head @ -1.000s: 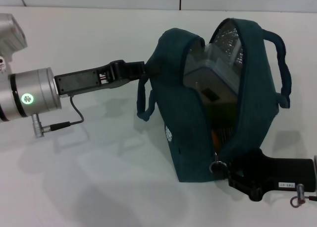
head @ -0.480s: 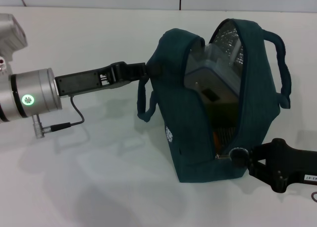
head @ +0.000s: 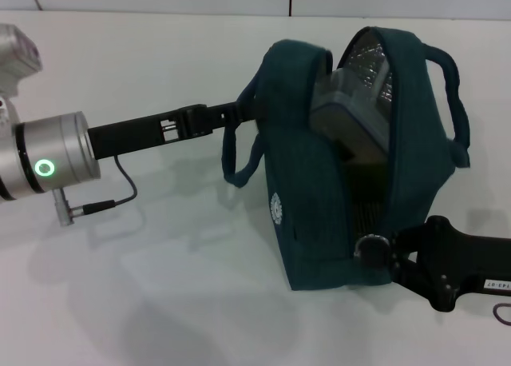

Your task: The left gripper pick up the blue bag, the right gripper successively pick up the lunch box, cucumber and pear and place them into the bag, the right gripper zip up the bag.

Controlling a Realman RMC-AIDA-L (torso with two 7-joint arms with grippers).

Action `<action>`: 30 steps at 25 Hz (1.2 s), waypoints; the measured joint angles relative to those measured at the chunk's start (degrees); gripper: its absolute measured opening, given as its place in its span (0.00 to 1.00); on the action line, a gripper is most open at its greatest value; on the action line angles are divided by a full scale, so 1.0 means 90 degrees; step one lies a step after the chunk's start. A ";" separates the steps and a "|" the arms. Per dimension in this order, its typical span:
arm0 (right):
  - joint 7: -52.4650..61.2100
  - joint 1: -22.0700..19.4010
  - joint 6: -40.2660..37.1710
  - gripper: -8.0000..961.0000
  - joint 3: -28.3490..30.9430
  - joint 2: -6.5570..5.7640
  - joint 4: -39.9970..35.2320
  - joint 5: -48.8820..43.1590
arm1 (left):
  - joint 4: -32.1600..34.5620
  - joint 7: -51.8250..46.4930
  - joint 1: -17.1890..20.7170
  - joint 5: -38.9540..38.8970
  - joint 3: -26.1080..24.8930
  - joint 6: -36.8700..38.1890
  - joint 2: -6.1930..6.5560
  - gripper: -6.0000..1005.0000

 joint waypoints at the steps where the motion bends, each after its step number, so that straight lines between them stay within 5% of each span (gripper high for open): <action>1: -0.0016 0.0018 -0.0059 0.02 0.0000 0.0004 -0.0034 0.0000 | -0.0051 0.0295 0.0007 -0.0134 0.0000 0.0064 0.0001 0.15; 6: -0.0143 0.0031 -0.0112 0.02 0.0066 0.0075 -0.0243 0.0000 | -0.0226 0.1321 0.0045 -0.0388 0.0003 0.0172 0.0007 0.22; 14: -0.0120 0.0098 -0.0401 0.02 0.0203 0.0123 -0.0532 -0.0005 | -0.0759 0.3132 0.0293 -0.0468 -0.0002 0.0315 0.0011 0.56; 22: 0.0027 0.0298 -0.0489 0.02 0.0604 0.0158 -0.0560 -0.0006 | -0.1036 0.4406 0.1014 -0.0633 -0.0002 0.0573 -0.0013 0.56; 30: 0.0007 0.0473 -0.0554 0.02 0.0877 0.0270 -0.0572 0.0426 | -0.1664 0.5269 0.1155 -0.0598 0.0066 0.0659 -0.0020 0.56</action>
